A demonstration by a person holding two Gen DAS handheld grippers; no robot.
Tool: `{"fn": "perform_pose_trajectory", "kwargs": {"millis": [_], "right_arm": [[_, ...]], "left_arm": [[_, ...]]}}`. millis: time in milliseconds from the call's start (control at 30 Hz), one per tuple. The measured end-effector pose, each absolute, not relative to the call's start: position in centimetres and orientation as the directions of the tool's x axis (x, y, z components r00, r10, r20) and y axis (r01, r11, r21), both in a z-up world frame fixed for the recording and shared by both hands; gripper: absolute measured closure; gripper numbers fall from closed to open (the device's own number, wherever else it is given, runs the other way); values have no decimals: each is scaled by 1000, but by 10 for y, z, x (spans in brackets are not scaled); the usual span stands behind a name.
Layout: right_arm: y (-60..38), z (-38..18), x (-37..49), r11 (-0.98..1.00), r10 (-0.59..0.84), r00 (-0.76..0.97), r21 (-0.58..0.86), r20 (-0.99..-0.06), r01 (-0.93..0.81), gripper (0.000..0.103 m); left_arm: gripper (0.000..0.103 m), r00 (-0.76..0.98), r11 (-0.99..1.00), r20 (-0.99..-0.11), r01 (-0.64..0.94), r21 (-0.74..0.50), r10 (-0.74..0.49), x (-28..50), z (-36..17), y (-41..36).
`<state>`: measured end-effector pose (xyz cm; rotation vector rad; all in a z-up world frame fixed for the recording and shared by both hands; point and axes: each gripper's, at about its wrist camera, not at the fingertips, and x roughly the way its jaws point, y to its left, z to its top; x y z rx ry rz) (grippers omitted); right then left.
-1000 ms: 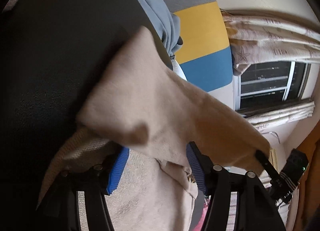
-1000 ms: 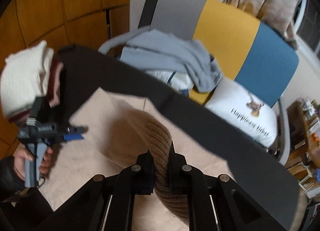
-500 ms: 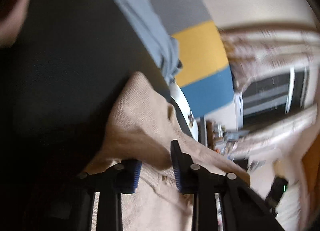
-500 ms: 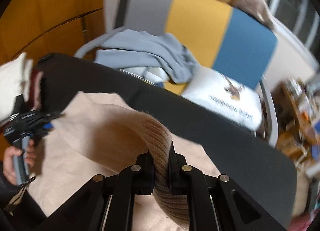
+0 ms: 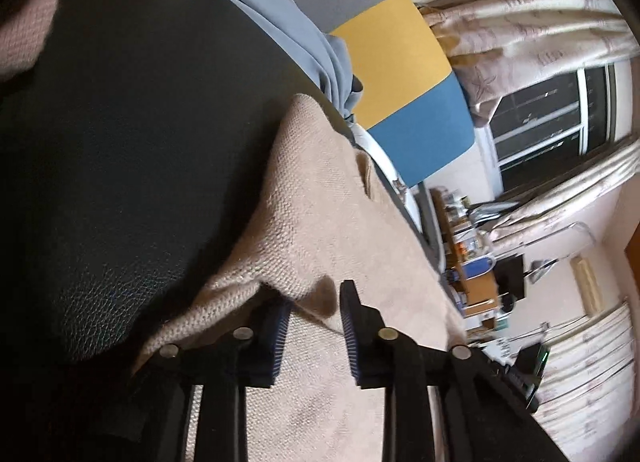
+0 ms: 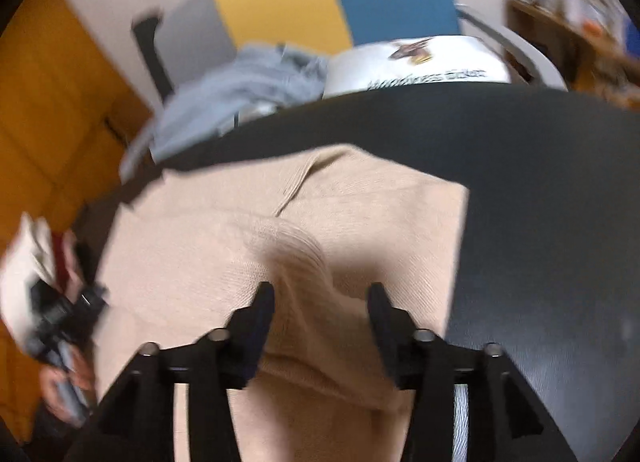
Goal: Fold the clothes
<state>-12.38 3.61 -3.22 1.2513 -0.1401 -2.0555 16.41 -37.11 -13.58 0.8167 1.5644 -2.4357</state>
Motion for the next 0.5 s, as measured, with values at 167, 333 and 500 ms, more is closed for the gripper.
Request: {"fn": "perform_pose_trajectory", "kwargs": {"millis": [167,333,500], "right_arm": [[70,-46,-101,-648,-750,-239,612,-617,454,48],[48,-71,-100,-688,-700,-207,570,-683,449,46],[53,-49,-106,-482,-872,-189,729,-451,487,29]], "left_arm": [[62,-863,-374,-468,377,-848,192,161,-136,-380],[63,-849,-426,-483,362,-829,217,156,-127,-375],[63,-812,-547,-531,338,-766,242,155,-109,-363]]}}
